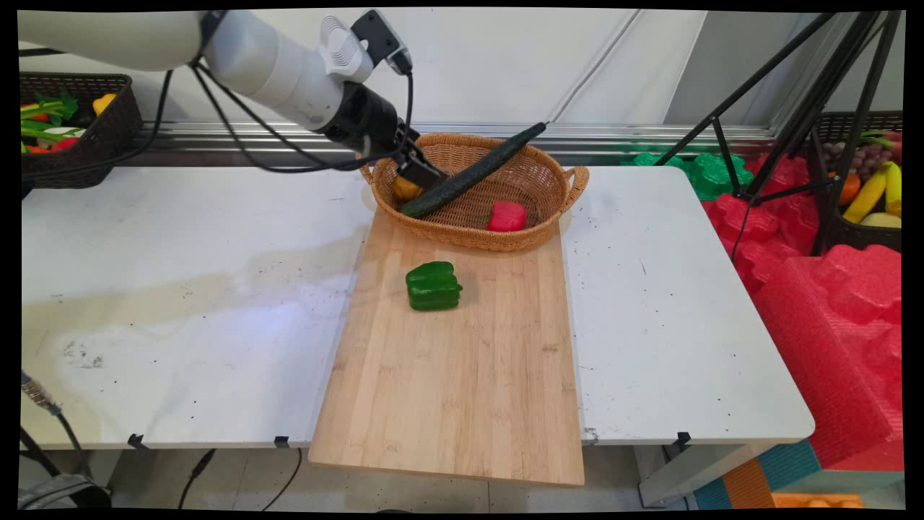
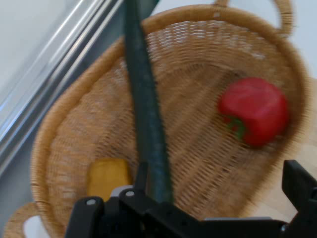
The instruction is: Pick up the cucumber from the vegetable basket
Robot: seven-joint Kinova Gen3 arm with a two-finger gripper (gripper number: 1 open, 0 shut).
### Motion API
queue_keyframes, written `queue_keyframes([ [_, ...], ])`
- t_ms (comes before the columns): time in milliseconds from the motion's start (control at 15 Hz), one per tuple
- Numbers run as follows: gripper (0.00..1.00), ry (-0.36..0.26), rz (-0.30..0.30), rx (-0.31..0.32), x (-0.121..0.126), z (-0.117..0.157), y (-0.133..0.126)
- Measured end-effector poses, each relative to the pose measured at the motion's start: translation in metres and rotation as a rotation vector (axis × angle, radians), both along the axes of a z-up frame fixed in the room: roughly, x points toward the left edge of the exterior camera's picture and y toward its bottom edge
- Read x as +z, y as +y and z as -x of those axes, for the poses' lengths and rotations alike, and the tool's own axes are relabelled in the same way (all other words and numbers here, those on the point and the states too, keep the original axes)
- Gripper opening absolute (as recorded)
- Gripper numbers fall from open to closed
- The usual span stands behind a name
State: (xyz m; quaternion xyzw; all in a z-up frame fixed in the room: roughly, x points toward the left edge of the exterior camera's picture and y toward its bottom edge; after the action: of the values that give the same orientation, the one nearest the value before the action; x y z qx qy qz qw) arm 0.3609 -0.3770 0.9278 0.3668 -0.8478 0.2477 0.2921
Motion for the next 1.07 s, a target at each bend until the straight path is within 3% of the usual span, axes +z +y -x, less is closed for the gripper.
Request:
queue_keyframes([
  [333, 1.00, -0.004, -0.027, 0.081, -0.021, 0.009, -0.055],
  [1067, 1.00, -0.011, -0.102, 0.137, -0.084, 0.036, -0.137],
])
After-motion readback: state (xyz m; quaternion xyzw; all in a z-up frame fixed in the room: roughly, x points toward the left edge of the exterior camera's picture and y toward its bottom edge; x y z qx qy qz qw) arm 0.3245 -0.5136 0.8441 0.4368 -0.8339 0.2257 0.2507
